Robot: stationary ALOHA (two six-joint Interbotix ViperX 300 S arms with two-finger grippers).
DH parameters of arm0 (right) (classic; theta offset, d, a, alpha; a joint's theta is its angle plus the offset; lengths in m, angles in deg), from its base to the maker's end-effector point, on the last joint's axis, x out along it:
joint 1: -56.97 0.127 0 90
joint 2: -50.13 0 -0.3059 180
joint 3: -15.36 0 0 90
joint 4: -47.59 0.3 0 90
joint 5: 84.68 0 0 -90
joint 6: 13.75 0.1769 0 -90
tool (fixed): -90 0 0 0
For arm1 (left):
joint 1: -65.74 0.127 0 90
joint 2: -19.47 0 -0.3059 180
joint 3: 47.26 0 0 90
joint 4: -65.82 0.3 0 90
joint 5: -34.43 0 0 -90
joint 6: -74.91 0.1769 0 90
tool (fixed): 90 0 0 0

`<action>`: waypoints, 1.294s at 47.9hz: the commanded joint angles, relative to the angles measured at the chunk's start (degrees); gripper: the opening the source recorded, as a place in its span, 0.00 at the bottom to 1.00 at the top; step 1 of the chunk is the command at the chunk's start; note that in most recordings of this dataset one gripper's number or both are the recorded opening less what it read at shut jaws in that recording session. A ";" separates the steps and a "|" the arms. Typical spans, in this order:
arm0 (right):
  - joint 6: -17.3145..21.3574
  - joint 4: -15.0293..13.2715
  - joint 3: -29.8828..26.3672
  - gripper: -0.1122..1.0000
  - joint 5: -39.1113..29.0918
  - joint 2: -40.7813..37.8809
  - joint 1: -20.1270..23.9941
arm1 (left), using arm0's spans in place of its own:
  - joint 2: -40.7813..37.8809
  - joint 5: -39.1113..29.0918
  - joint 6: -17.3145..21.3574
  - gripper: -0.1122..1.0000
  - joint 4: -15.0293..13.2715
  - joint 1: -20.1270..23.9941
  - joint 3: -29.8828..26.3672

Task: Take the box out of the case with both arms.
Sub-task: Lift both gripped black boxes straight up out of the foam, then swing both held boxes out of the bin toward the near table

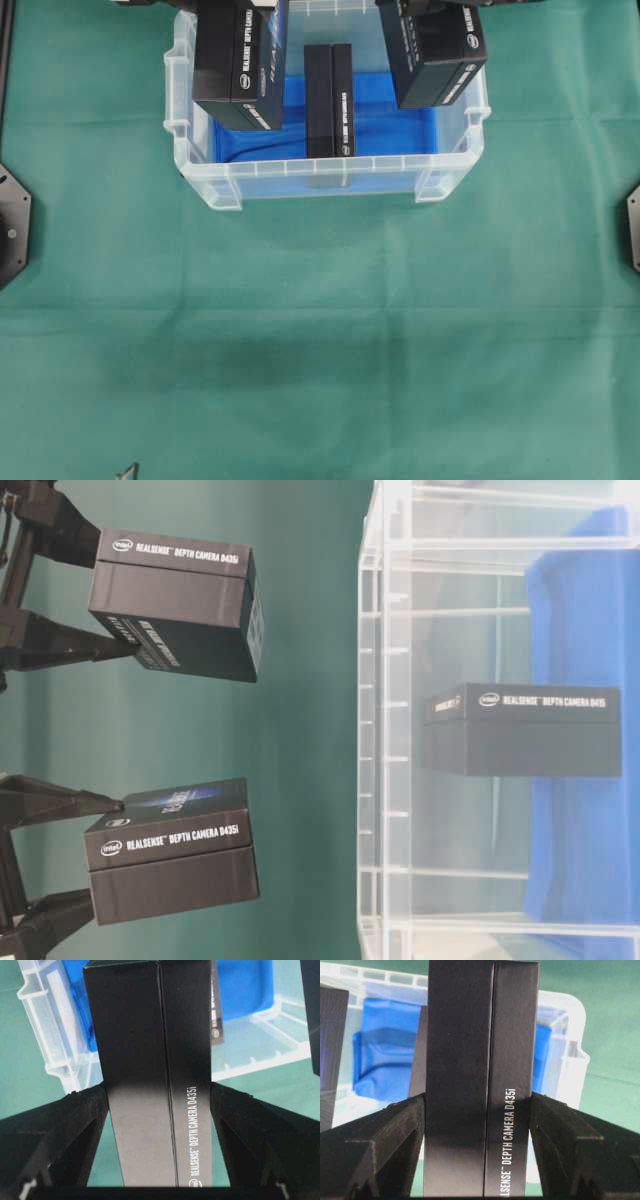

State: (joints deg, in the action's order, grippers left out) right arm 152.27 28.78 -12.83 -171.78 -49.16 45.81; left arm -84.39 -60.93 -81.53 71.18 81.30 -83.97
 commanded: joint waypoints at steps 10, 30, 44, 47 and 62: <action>0.18 -0.18 -1.58 0.68 0.18 1.67 0.53 | 1.23 0.18 0.00 0.67 0.35 -0.18 -1.58; 0.44 -0.18 -1.58 0.68 -1.14 1.67 1.76 | 1.23 0.18 -0.18 0.67 0.35 -0.88 -1.58; 1.76 -0.26 -1.58 0.68 -2.55 1.67 4.31 | 1.49 0.18 -0.97 0.67 0.35 -3.34 -1.41; 2.29 -0.26 -1.58 0.68 -2.90 1.67 5.01 | 1.49 0.18 -1.14 0.67 0.44 -4.13 -1.41; 6.15 -0.62 -1.58 0.68 -4.83 1.67 10.28 | 1.41 0.18 -4.57 0.67 0.44 -8.53 -1.14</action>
State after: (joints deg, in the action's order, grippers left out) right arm 157.81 28.69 -12.74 -176.35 -49.16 54.69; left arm -84.48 -60.93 -85.66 71.36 73.92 -83.97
